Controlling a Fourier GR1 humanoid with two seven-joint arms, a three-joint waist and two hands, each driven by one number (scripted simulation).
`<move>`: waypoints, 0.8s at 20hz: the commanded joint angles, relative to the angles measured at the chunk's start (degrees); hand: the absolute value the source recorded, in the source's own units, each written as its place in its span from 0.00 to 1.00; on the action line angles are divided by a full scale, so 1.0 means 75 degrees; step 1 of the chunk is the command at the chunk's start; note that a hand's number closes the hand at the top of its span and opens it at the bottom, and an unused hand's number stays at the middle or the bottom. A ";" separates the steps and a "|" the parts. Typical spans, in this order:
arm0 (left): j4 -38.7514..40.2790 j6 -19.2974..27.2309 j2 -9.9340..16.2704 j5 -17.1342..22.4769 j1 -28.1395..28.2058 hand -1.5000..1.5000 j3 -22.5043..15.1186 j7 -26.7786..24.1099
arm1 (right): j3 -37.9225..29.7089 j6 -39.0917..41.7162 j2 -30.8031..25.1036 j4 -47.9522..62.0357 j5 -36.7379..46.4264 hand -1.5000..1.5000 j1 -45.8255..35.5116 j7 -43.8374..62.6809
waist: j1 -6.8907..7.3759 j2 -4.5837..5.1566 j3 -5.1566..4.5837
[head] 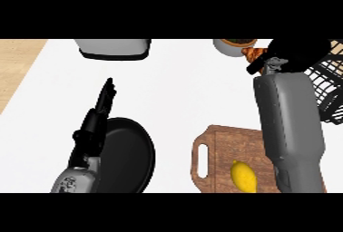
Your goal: Pick the croissant from the cutting board and place it in the tiered basket
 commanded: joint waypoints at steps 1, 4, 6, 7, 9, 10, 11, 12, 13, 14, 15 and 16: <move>-0.0026 -0.0040 0.0077 0.0050 0.0027 0.50 0.0102 0.0023 | -0.0409 0.0645 0.0066 0.0529 0.0347 1.00 -0.1475 0.1633 | -0.0077 -0.0005 0.0005; 0.0085 -0.0008 0.0147 0.0131 -0.0159 0.50 0.0341 0.0129 | -0.0635 0.1087 -0.0065 0.0556 0.0593 1.00 -0.2013 0.1591 | -0.0174 -0.0027 0.0004; -0.0117 -0.0232 0.0273 0.0202 -0.0031 0.50 0.0277 0.0064 | -0.0877 0.0662 0.0062 0.0857 0.0757 1.00 -0.2454 0.1833 | -0.0077 -0.0007 0.0005; 0.0195 0.0056 -0.0023 0.0035 -0.0204 0.50 0.0178 -0.0017 | -0.1089 0.0800 -0.0312 0.0873 0.0657 1.00 -0.2468 0.1401 | -0.0203 -0.0006 0.0007; -0.0058 -0.0236 0.0279 0.0203 -0.0101 0.50 0.0320 0.0088 | -0.1333 0.0272 -0.0117 0.0491 0.0507 1.00 -0.2687 0.1377 | -0.0187 -0.0028 0.0011; 0.0309 0.0003 0.0040 0.0015 0.0006 0.50 0.0184 -0.0248 | -0.1524 -0.0266 -0.0246 0.0661 0.0496 1.00 -0.2744 0.1285 | -0.0176 0.0010 0.0010; 0.0077 -0.0006 0.0059 0.0018 -0.0045 0.50 0.0170 -0.0047 | -0.1618 -0.0532 -0.0063 0.0721 0.0421 1.00 -0.2803 0.1337 | -0.0147 0.0003 0.0013; -0.0131 -0.0046 0.0041 0.0118 0.0087 0.50 0.0168 0.0153 | -0.1940 -0.0852 -0.0476 0.0891 0.0281 1.00 -0.2789 0.1000 | -0.0108 0.0015 0.0016; -0.0154 -0.0215 0.0266 0.0241 -0.0196 0.50 0.0382 0.0229 | -0.1979 -0.0853 -0.0429 0.1123 0.0303 1.00 -0.3095 0.1136 | -0.0101 0.0019 0.0013; -0.0403 -0.0157 0.0218 0.0110 0.0243 0.50 0.0188 0.0053 | -0.1994 -0.0651 -0.0797 0.1365 0.0362 1.00 -0.3155 0.0923 | -0.0113 0.0001 0.0013; -0.0050 -0.0044 0.0136 0.0021 -0.0154 0.50 0.0233 0.0244 | -0.2126 -0.0834 -0.1069 0.1687 0.0322 1.00 -0.3045 0.0646 | -0.0163 0.0023 0.0014; -0.0363 0.0150 -0.0149 -0.0132 0.0213 0.50 -0.0184 0.0282 | -0.2050 -0.0814 -0.1058 0.1805 0.0392 1.00 -0.3030 0.0652 | -0.0156 0.0004 0.0014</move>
